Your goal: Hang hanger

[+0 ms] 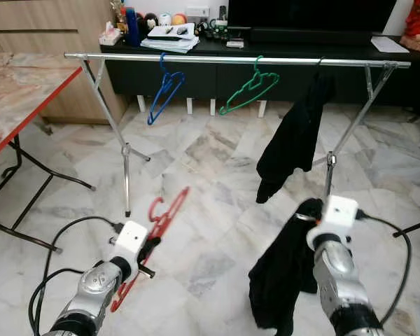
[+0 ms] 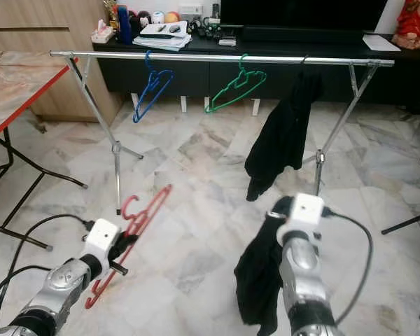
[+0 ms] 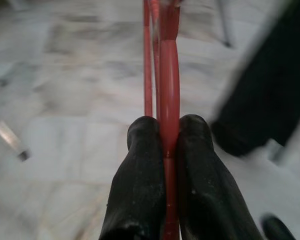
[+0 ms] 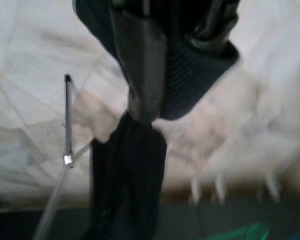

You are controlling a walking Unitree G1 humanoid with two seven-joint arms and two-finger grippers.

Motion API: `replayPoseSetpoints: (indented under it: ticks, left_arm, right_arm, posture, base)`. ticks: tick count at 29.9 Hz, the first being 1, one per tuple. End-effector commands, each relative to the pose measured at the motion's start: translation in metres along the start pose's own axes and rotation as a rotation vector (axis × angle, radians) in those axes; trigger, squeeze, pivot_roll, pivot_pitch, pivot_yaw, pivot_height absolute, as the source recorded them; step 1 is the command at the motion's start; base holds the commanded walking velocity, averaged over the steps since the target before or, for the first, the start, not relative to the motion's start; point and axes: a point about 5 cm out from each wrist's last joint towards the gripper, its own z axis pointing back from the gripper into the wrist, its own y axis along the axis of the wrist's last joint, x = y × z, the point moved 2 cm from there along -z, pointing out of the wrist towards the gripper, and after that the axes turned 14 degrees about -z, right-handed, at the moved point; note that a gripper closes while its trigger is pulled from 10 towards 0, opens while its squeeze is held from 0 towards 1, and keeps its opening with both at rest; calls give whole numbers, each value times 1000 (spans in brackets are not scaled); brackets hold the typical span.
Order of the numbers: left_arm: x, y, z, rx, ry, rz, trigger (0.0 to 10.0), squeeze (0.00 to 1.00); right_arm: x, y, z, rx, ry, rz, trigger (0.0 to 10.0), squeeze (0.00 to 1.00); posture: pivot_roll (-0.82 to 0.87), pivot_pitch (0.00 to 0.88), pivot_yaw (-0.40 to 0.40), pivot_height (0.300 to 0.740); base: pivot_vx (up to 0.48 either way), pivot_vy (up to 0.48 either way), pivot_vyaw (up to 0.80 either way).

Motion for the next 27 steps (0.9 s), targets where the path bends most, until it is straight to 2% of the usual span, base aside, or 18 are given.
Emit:
replayPoseSetpoints:
  ticks: [1, 4, 9, 10, 15, 16, 21, 24, 27]
  left_arm:
    - [5, -3, 4, -11, -93, -53, 10000, 0]
    - [6, 1, 6, -18, -207, -131, 10000, 0]
    - [12, 11, 6, -6, -350, -141, 10000, 0]
    - [16, 18, 5, 13, -407, -157, 10000, 0]
    - [22, 26, 6, 5, -515, -233, 10000, 0]
    - [24, 30, 7, -2, -564, -258, 10000, 0]
    - [26, 41, 10, 9, -644, -295, 10000, 0]
    - [33, 53, 12, 31, -702, -313, 10000, 0]
    - [34, 56, 11, 40, -697, -315, 10000, 0]
  right_arm:
    - [-5, -18, 1, -105, 33, 88, 10000, 0]
    - [-12, -20, -1, -137, 57, 83, 10000, 0]
    - [-25, -5, -8, -114, 87, 99, 10000, 0]
    - [-31, 1, -11, -108, 102, 109, 10000, 0]
    - [-38, 13, -15, -87, 119, 131, 10000, 0]
    - [-41, 19, -17, -76, 122, 128, 10000, 0]
    - [-46, 25, -20, -70, 130, 131, 10000, 0]
    - [-49, 25, -20, -71, 136, 131, 10000, 0]
    - [-49, 25, -20, -71, 137, 131, 10000, 0]
  posture:
    - [-84, 101, 30, 740]
    - [-75, 99, 28, 740]
    - [-66, 96, 24, 740]
    - [-66, 92, 23, 740]
    - [-66, 87, 22, 740]
    - [-64, 82, 22, 740]
    - [-59, 74, 18, 740]
    - [-53, 66, 16, 740]
    - [-54, 60, 16, 740]
  base:
    - [0, 0, 0]
    - [0, 0, 0]
    - [0, 0, 0]
    - [0, 0, 0]
    - [0, 0, 0]
    - [0, 0, 0]
    - [0, 0, 0]
    - [0, 0, 0]
    - [0, 0, 0]
